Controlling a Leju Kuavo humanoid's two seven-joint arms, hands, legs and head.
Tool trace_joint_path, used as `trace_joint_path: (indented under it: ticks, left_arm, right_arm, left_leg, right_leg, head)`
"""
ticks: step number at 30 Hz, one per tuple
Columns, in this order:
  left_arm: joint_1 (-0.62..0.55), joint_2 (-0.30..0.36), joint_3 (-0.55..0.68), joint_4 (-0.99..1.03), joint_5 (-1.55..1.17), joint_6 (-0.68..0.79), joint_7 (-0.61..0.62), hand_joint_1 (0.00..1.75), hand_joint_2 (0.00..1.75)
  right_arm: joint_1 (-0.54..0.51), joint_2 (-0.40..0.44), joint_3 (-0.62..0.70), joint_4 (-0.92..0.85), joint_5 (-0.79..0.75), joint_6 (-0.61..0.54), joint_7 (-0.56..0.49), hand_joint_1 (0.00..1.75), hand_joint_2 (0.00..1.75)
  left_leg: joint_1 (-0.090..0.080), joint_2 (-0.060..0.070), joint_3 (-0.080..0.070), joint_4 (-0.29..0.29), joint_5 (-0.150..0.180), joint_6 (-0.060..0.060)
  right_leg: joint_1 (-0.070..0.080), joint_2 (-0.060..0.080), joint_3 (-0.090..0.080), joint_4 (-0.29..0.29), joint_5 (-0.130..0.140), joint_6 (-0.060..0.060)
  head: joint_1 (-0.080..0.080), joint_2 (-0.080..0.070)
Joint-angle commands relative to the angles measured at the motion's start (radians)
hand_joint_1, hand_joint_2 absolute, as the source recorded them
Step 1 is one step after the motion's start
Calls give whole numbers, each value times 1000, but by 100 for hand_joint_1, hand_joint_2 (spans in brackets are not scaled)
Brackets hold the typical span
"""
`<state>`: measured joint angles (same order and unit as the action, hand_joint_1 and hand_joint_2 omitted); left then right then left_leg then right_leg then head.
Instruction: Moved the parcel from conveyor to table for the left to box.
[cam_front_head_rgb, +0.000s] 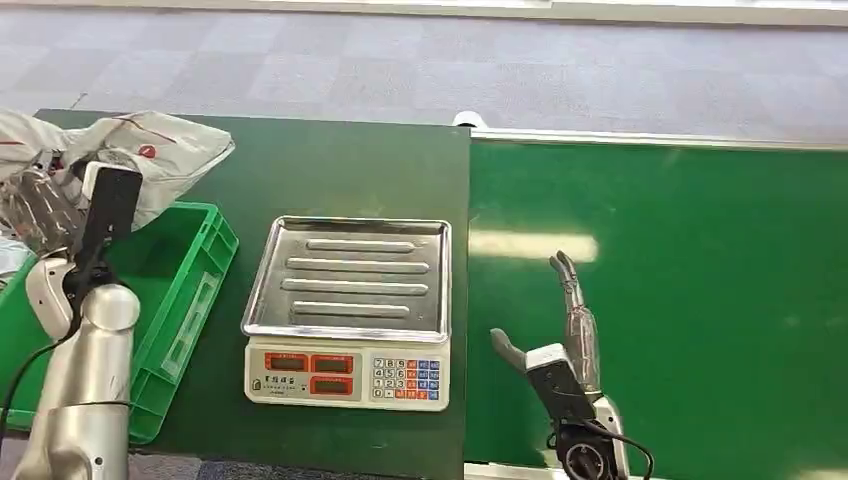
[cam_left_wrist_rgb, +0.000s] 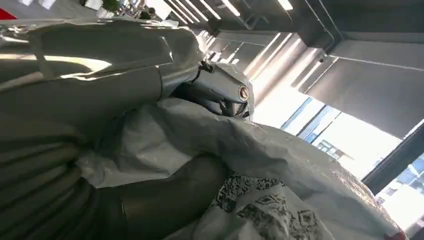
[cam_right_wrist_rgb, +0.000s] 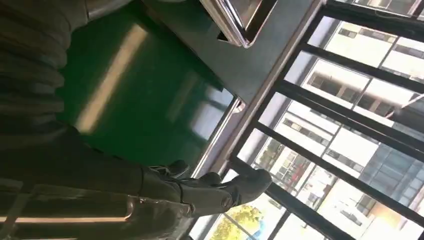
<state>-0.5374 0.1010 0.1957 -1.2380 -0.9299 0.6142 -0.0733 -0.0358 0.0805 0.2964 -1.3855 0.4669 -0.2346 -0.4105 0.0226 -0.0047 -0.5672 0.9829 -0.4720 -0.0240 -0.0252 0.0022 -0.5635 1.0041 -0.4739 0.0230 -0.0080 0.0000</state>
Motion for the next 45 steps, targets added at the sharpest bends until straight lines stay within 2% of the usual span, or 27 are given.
trace_joint_path:
  ticks: [1, 6, 9, 10, 11, 12, 16, 17, 18, 19, 20, 24, 30, 32, 36, 39, 40, 41, 43, 45]
  left_arm:
    - [-166, 80, 59, 249, -217, -3, 142, 175, 175]
    - [-216, 156, 73, 356, -323, -33, 243, 175, 175]
    - [-184, 155, 88, 347, -299, -43, 239, 173, 175]
    - [-169, 144, 91, 329, -274, -60, 224, 166, 175]
    - [-155, 142, 82, 317, -279, -66, 227, 145, 175]
    - [-139, 139, 78, 296, -293, -74, 251, 133, 175]
    - [-80, 145, 77, 230, -328, -107, 309, 131, 175]
    - [-63, 144, 83, 211, -323, -120, 310, 105, 175]
    - [-37, 143, 89, 185, -313, -142, 310, 47, 175]
    - [-12, 139, 94, 157, -297, -164, 304, 9, 175]
    - [10, 131, 95, 133, -260, -197, 282, 0, 175]
    - [67, 126, 71, 96, -137, -298, 223, 0, 175]
    - [100, 132, 78, 69, -92, -286, 202, 0, 175]
    - [105, 128, 90, 63, 39, -340, 132, 0, 175]
    - [121, 147, 64, 2, 232, -318, 37, 0, 175]
    - [154, 101, 46, -123, 376, -275, -91, 0, 175]
    - [203, 63, 26, -228, 525, -267, -232, 0, 175]
    - [238, 54, 1, -280, 526, -250, -220, 0, 175]
    - [323, 28, -69, -413, 638, -265, -316, 0, 175]
    - [353, 21, -97, -450, 632, -237, -311, 0, 175]
  right_arm:
    - [-9, -10, 18, 1, -4, -13, 23, 0, 175]
    - [5, -13, 25, -9, -4, -17, 33, 0, 175]
    - [16, -13, 23, -10, -5, -21, 37, 0, 175]
    - [19, -13, 23, -10, -5, -22, 38, 0, 175]
    - [21, -14, 24, -9, -5, -22, 38, 0, 175]
    - [23, -14, 24, -8, -5, -23, 38, 0, 175]
    - [31, -14, 25, -12, -4, -29, 42, 0, 175]
    - [37, -14, 23, -19, -3, -32, 44, 0, 175]
    - [44, -14, 19, -25, -2, -34, 46, 0, 175]
    - [50, -14, 15, -30, -1, -36, 47, 0, 175]
    - [56, -15, 12, -34, -1, -38, 48, 0, 175]
    - [69, -17, 1, -40, 0, -34, 48, 0, 175]
    - [75, -16, -1, -35, 0, -32, 48, 0, 175]
    - [80, -25, -2, -40, -1, -31, 44, 0, 175]
    - [94, -50, -6, -70, -24, -22, 39, 0, 175]
    - [113, -58, -5, -78, -36, -23, 32, 0, 175]
    - [123, -59, -1, -78, -44, -25, 21, 0, 175]
    - [128, -60, 2, -76, -46, -28, 17, 0, 175]
    - [127, -61, 6, -70, -56, -30, 8, 0, 175]
    - [122, -60, 6, -64, -58, -32, 6, 0, 175]
  left_leg:
    - [1, 0, -1, 0, 1, 1]
    - [1, 0, 0, 0, 1, 1]
    - [1, 2, 2, -2, 1, 2]
    - [0, 2, 2, -1, 0, 1]
    - [0, 2, 2, -2, 0, 2]
    - [0, 1, 2, -2, 0, 2]
    - [0, 1, 1, -1, 0, 1]
    - [0, 2, 1, -1, 0, 2]
    - [0, 3, 1, -1, 0, 1]
    - [0, 2, 0, -1, 0, 1]
    - [0, 3, 1, -2, 0, 1]
    - [0, 1, 2, -2, 0, 1]
    - [1, 2, 1, -2, 1, 2]
    - [0, 2, 1, -2, 1, 2]
    - [0, 1, 0, 0, 0, 1]
    - [1, 1, 0, -1, 0, 2]
    - [0, -1, 0, -1, 0, 1]
    - [1, -1, 1, -2, 1, 3]
    - [0, -1, 1, -1, 0, 2]
    - [0, 1, 2, -2, -1, 2]
  right_leg:
    - [1, -1, -1, 0, 1, -2]
    - [1, 0, 0, 0, 0, -2]
    - [1, 1, 1, -1, 1, -3]
    - [1, 1, 1, 0, 0, -2]
    - [1, 1, 2, -1, 1, -2]
    - [1, 0, 2, -1, 0, -2]
    - [1, 1, 1, 0, 0, -1]
    - [1, 2, 1, -1, 1, -2]
    - [1, 2, 0, 0, 0, -2]
    - [0, 2, 0, 0, 0, -1]
    - [1, 2, 1, -1, 1, -2]
    - [1, 1, 1, -1, 0, -2]
    - [1, 1, 1, -2, 1, -3]
    - [1, 0, 0, -2, 0, -2]
    - [1, 0, 0, 0, 0, -2]
    - [2, -1, 1, -2, 0, -3]
    - [1, -2, 0, -1, 0, -2]
    - [2, -3, 2, -3, 0, -3]
    - [1, -2, 1, -3, -1, -1]
    - [0, 0, 2, -3, -1, -1]
  head:
    - [0, 0]
    - [0, 0]
    - [0, 0]
    - [0, 0]
    - [0, 0]
    - [0, 0]
    - [0, 0]
    - [0, 0]
    - [0, 0]
    - [0, 0]
    - [0, 0]
    - [0, 0]
    - [0, 0]
    - [0, 0]
    - [0, 0]
    - [0, 0]
    - [0, 0]
    - [1, 0]
    - [1, 0]
    - [0, 0]
